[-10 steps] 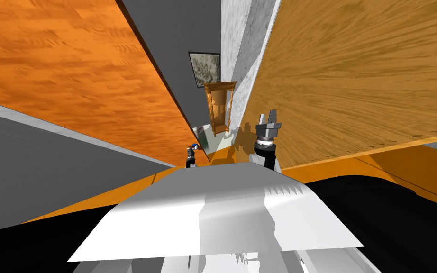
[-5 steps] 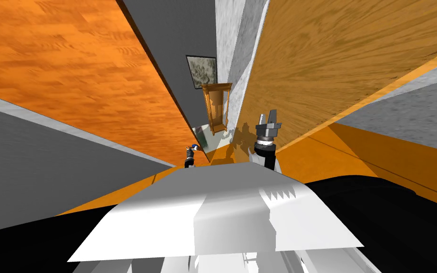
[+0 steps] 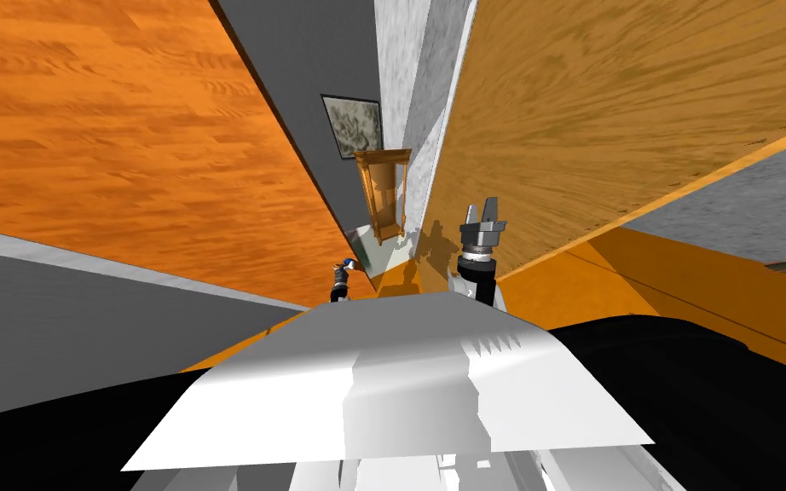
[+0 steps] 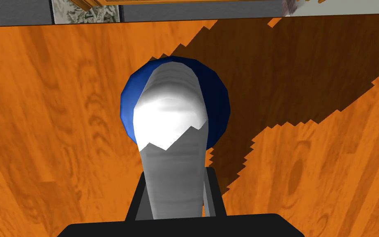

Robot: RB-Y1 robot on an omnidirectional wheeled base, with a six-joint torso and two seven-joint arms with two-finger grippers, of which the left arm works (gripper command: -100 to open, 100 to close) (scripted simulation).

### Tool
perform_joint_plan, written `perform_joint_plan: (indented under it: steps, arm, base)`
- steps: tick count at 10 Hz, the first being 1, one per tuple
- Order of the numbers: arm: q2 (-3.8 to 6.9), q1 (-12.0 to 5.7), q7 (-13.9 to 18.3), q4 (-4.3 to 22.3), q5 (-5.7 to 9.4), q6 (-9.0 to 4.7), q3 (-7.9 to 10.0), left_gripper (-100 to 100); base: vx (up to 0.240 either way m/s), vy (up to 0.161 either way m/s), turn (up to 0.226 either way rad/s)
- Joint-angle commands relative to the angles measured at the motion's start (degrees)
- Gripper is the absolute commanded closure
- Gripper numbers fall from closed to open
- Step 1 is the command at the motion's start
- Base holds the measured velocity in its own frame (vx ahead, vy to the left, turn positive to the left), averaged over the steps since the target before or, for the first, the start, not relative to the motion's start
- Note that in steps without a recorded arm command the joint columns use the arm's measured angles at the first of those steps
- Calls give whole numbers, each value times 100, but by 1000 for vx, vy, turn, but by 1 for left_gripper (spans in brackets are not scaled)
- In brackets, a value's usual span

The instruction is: Pull the door open

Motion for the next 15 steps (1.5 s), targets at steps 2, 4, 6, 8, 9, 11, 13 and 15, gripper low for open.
perform_joint_plan:
  steps: [2, 4, 6, 8, 9, 11, 13, 15]
  arm:
    - [134, 77, 153, 28, -13, -100, -44, 100]
    - [257, 148, 296, 53, -25, -192, -86, 100]
    - [456, 263, 525, 96, -44, -340, -152, 100]
    - [669, 387, 770, 142, -64, -498, -224, 100]
    - [772, 447, 889, 164, -74, -574, -258, 100]
    - [954, 552, 1098, 204, -92, -708, -319, 100]
    - [1116, 647, 1284, 241, -108, -826, -374, 100]
    - [1176, 737, 1347, 244, -144, -940, -425, 100]
  base:
    - [-128, 6, -195]
    - [-175, -13, -142]
    - [-212, -43, -187]
    - [-163, -33, -188]
    - [-129, 4, -203]
    - [-128, 13, -134]
    - [-112, 30, -112]
    - [-106, 26, -90]
